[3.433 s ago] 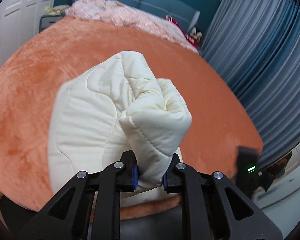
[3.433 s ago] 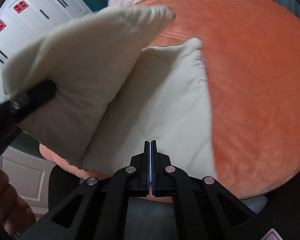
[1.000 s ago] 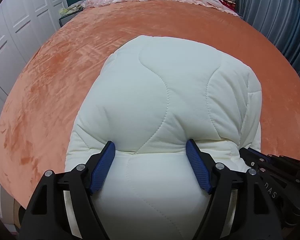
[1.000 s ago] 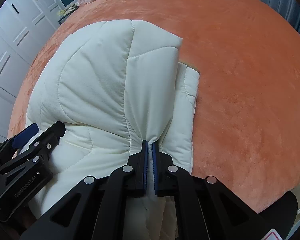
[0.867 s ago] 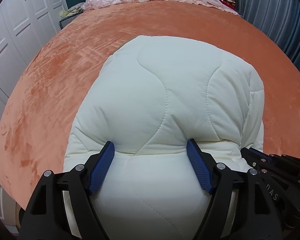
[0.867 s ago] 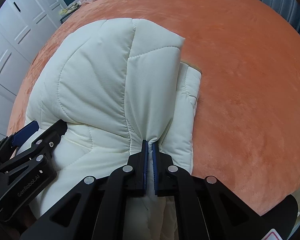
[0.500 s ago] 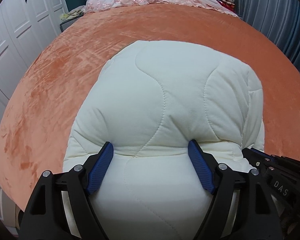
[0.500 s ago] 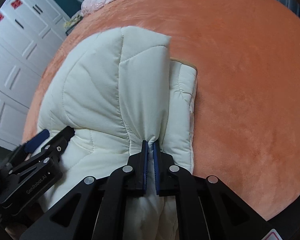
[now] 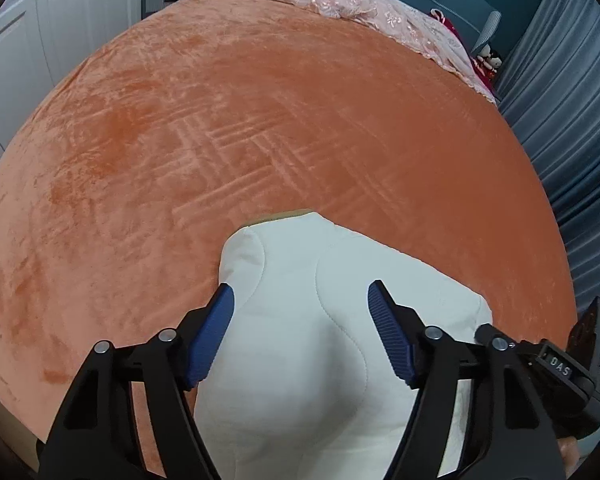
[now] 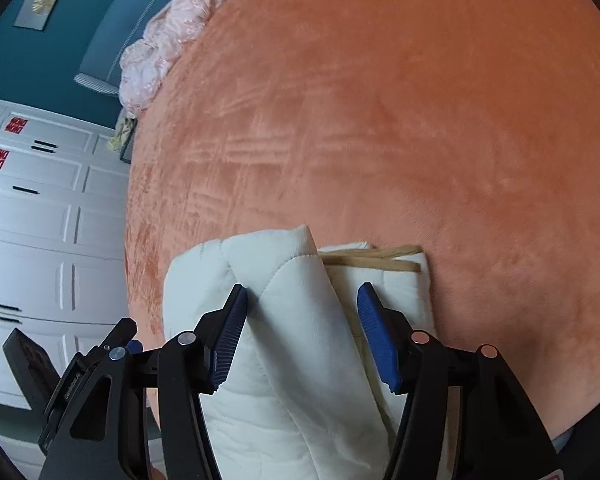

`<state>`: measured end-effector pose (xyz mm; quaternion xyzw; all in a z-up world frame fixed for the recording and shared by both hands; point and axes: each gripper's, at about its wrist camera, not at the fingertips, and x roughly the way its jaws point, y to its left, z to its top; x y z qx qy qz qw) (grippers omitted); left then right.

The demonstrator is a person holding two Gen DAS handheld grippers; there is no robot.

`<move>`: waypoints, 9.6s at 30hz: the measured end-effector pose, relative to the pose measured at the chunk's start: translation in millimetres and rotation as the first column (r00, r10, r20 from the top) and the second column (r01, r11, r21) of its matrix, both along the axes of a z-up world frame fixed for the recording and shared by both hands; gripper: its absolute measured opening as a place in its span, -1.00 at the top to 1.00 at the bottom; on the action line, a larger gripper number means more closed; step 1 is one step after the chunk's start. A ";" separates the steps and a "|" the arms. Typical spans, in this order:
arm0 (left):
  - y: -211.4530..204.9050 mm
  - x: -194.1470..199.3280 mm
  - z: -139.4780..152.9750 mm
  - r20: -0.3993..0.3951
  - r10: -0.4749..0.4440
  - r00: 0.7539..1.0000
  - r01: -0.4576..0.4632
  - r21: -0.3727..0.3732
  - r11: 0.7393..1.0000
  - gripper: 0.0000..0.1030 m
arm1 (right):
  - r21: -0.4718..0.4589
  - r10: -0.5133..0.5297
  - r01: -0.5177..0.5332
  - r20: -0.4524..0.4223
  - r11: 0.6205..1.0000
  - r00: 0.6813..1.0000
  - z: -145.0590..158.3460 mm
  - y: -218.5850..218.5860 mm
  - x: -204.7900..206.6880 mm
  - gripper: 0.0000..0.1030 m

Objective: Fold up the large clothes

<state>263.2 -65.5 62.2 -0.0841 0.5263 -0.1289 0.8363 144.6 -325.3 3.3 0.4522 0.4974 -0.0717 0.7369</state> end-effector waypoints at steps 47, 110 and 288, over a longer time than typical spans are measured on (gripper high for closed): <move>-47.6 -32.4 -63.0 0.142 -0.067 0.988 0.045 0.157 0.987 0.41 | -0.347 0.074 -0.016 0.153 0.938 0.985 -26.7 14.1 -39.8 0.14; 19.4 40.8 -43.1 0.193 -0.051 0.980 0.018 0.168 0.986 -0.29 | -0.336 0.302 -0.251 0.108 0.908 0.947 -7.2 42.7 121.7 0.07; 28.7 -202.8 -58.6 0.343 0.072 0.937 -0.163 0.245 0.956 -0.40 | -0.713 0.396 -0.171 0.161 0.680 0.904 12.2 152.6 -128.5 -0.63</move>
